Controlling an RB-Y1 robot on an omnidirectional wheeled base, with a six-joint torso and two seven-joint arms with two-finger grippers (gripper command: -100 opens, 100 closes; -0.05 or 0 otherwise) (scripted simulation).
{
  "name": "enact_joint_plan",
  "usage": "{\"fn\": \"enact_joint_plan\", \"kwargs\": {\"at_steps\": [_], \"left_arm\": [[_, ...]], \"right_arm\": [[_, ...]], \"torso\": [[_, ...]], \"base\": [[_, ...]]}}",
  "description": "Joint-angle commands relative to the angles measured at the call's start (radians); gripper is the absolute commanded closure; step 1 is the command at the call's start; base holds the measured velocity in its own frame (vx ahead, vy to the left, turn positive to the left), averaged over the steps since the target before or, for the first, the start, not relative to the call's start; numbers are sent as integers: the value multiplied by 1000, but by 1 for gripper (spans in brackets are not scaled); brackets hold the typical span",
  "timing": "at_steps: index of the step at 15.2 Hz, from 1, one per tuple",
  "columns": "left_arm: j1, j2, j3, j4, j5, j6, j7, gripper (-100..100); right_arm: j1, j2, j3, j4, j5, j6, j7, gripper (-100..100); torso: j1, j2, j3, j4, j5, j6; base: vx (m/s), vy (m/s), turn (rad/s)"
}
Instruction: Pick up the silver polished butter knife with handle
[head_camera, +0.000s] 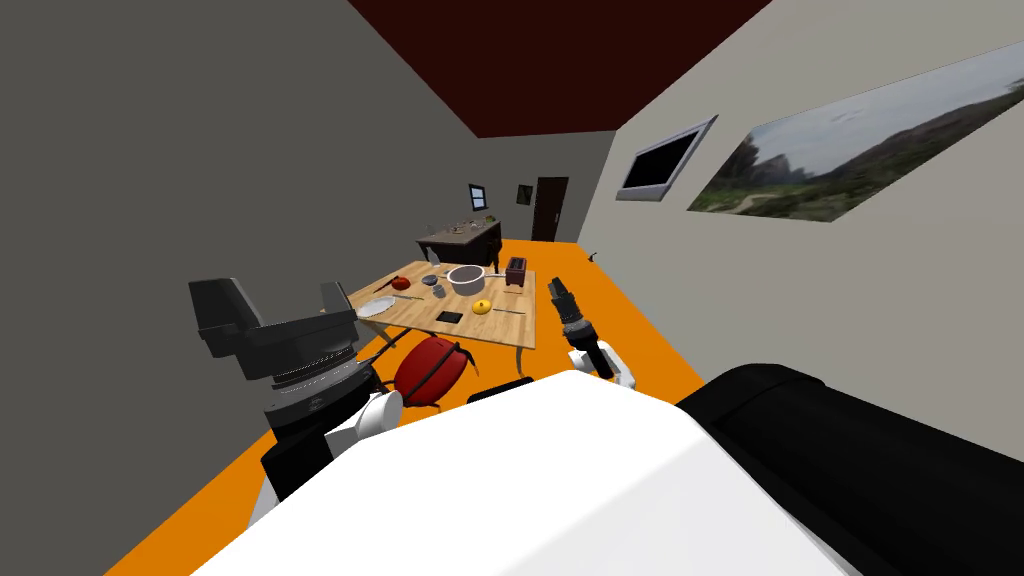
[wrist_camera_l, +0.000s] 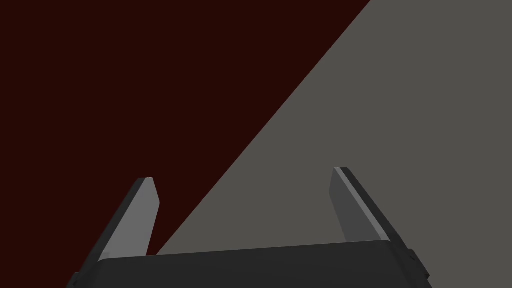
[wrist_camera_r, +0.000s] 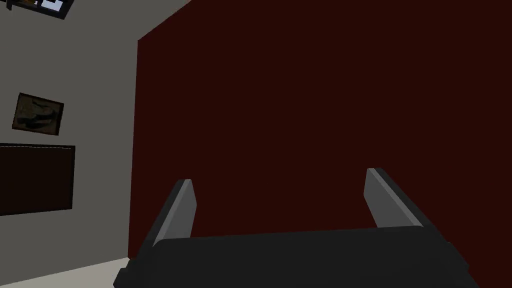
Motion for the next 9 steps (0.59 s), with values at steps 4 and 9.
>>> {"fn": "enact_joint_plan", "kwargs": {"at_steps": [4, 9], "left_arm": [[0, 0, 0, 0, 0, 0, 0, 0], [0, 0, 0, 0, 0, 0, 0, 0]], "right_arm": [[-4, -89, 7, 73, 45, 9, -1, -100], [-15, -188, 26, 177, 112, 13, 3, -100]], "torso": [[0, -1, 0, 0, 0, 0], [-1, -2, -1, 0, 0, 0]], "base": [[-13, 65, 127], [-3, 55, 167]]}}
